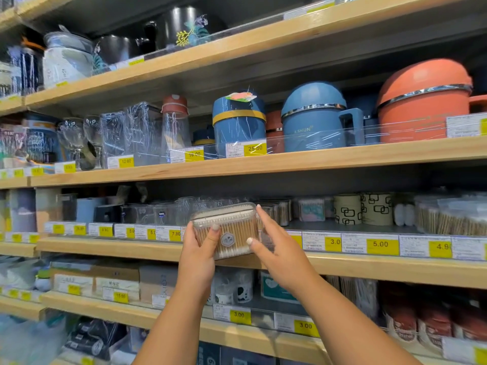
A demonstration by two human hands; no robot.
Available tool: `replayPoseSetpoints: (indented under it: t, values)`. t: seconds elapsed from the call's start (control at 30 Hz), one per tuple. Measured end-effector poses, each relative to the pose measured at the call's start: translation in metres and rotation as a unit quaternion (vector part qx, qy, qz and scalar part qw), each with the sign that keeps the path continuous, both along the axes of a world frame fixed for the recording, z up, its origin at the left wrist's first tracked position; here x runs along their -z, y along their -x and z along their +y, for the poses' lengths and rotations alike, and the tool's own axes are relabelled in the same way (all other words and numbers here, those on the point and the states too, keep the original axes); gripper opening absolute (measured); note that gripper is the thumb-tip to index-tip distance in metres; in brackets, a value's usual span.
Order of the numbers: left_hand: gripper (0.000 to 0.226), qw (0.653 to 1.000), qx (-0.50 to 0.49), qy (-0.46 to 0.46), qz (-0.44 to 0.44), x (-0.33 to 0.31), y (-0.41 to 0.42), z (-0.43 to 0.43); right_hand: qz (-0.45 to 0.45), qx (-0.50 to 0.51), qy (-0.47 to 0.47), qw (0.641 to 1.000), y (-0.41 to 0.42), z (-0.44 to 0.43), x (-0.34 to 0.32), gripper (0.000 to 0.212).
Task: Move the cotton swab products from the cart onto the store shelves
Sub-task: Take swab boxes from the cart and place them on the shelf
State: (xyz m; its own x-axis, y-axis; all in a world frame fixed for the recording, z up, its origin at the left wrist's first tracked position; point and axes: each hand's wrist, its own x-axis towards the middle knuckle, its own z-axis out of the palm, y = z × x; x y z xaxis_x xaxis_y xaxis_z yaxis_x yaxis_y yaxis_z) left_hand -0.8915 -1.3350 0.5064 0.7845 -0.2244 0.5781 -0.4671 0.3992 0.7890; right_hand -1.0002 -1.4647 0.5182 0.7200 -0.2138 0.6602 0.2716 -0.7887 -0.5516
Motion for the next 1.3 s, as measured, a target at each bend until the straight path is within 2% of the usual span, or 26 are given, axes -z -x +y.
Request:
replayPoseSetpoints:
  t: [0.07, 0.13, 0.23, 0.33, 0.5, 0.63, 0.7, 0.87, 1.2, 1.3]
  values:
    - [0.066, 1.0, -0.002, -0.013, -0.013, -0.004, 0.01, -0.005, 0.004, 0.004, 0.003, 1.0, 0.001, 0.001, 0.004, 0.072]
    - [0.055, 0.999, -0.014, -0.022, -0.024, -0.008, 0.017, -0.008, -0.009, 0.01, -0.012, 1.0, 0.001, 0.0, 0.004, 0.074]
    - [0.069, 0.993, -0.083, -0.059, -0.067, -0.014, 0.019, -0.013, -0.043, 0.024, -0.043, 0.998, 0.002, -0.003, 0.004, 0.075]
    - [0.066, 0.973, -0.179, -0.106, -0.104, -0.02, 0.023, -0.019, -0.096, 0.072, -0.058, 0.991, 0.0, 0.0, 0.005, 0.074]
    - [0.075, 0.978, -0.152, -0.08, -0.117, -0.023, 0.032, -0.027, -0.142, 0.116, -0.076, 0.98, -0.009, 0.001, 0.005, 0.075]
    - [0.057, 0.981, -0.131, -0.047, -0.135, -0.02, 0.031, -0.029, -0.205, 0.109, -0.121, 0.965, -0.012, -0.001, 0.0, 0.068]
    - [0.061, 0.977, -0.131, -0.071, -0.154, -0.017, 0.031, -0.032, -0.226, 0.103, -0.133, 0.959, -0.015, -0.003, -0.001, 0.06]
    - [0.079, 0.972, -0.119, -0.102, -0.174, -0.015, 0.035, -0.033, -0.209, 0.076, -0.137, 0.965, -0.022, -0.007, -0.005, 0.065]
    - [0.081, 0.969, -0.116, -0.102, -0.195, -0.009, 0.027, -0.035, -0.126, 0.067, -0.081, 0.987, -0.027, -0.013, -0.002, 0.08]
    - [0.084, 0.963, -0.108, -0.128, -0.213, -0.007, 0.03, -0.038, -0.162, 0.057, -0.102, 0.98, -0.025, -0.015, 0.002, 0.079]
